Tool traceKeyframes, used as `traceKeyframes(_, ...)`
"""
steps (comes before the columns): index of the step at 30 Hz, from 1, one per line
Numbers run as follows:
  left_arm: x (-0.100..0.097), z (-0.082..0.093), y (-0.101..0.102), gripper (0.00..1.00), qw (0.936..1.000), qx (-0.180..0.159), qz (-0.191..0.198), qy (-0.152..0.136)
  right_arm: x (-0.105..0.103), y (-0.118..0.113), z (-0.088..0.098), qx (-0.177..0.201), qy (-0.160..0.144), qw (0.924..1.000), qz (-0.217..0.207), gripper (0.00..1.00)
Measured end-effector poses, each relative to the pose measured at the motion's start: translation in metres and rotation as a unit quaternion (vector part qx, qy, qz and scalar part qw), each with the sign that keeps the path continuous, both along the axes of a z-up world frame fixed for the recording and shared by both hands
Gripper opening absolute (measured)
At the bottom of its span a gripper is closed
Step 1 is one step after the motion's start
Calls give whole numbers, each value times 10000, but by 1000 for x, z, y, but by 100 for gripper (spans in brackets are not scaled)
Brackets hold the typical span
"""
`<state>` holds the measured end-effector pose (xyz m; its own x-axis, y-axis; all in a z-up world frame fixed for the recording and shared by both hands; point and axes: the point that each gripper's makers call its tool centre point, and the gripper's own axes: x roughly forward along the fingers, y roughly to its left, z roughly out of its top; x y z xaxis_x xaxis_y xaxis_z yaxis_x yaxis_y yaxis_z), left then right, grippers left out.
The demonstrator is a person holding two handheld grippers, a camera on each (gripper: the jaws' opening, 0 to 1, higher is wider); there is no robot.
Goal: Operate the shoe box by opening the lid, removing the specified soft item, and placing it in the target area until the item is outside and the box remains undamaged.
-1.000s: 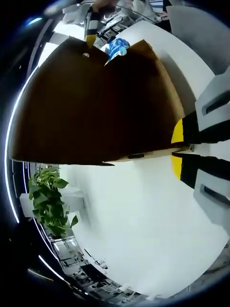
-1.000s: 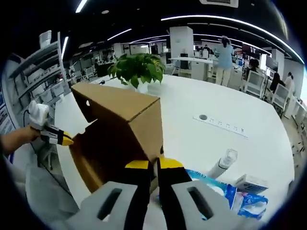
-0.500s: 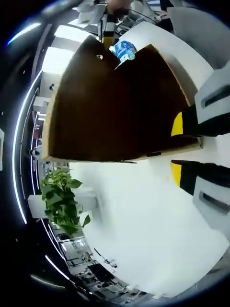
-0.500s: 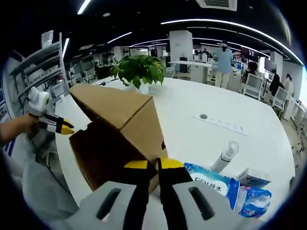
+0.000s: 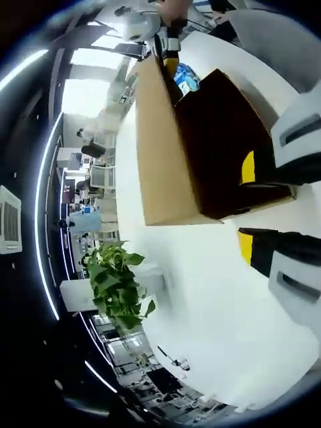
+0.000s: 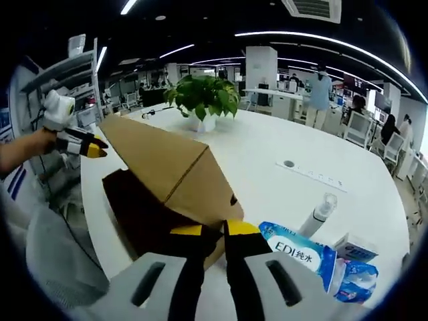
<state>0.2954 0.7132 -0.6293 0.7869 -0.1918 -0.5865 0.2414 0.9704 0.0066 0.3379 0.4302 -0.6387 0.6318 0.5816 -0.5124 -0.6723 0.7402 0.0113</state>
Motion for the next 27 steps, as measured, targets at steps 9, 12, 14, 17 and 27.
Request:
traceKeyframes(9, -6, -1, -6, 25, 9999, 30, -149, -70, -16, 1, -10, 22, 5, 10000, 90, 12)
traceKeyframes(12, -9, -4, -8, 26, 9997, 83, -230, -55, -22, 2, -13, -32, -22, 9998, 185, 14)
traceKeyframes(14, -11, -6, -9, 26, 9996, 104, -270, -37, -25, 2, -16, -56, -21, 9997, 216, 14)
traceKeyframes(17, -14, -8, -10, 26, 9995, 104, -304, -31, -29, 2, -20, -42, 18, 9997, 237, 15)
traceKeyframes(27, -25, -21, -14, 28, 9985, 212, -498, 85, -45, 5, -30, -54, 22, 9991, 413, 20)
